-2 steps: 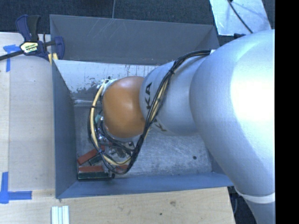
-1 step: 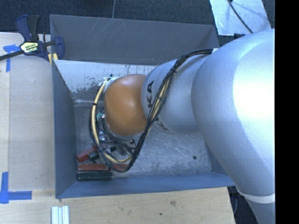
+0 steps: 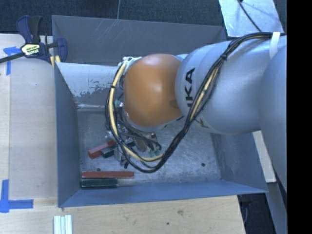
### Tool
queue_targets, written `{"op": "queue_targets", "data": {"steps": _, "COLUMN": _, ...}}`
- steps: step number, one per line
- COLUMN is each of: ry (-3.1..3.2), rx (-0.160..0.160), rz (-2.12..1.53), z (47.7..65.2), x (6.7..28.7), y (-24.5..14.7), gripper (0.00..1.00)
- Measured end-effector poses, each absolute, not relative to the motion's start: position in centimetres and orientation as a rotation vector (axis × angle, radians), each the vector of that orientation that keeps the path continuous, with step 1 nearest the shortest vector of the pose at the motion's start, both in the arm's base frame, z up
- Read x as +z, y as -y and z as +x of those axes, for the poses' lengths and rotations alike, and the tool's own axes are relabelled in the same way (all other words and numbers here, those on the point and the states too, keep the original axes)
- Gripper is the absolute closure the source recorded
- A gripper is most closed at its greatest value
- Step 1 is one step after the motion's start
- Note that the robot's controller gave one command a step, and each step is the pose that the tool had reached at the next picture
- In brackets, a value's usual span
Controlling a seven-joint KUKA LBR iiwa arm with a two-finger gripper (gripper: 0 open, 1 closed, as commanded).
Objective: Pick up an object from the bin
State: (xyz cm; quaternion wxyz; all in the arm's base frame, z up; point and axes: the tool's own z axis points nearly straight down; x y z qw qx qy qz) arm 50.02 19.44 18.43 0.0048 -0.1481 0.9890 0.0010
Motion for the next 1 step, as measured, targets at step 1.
{"op": "queue_targets", "data": {"steps": 1, "ry": -3.096, "rx": 0.008, "rz": -0.449, "z": 52.28, "x": 26.02, "y": -24.5, "gripper": 1.0}}
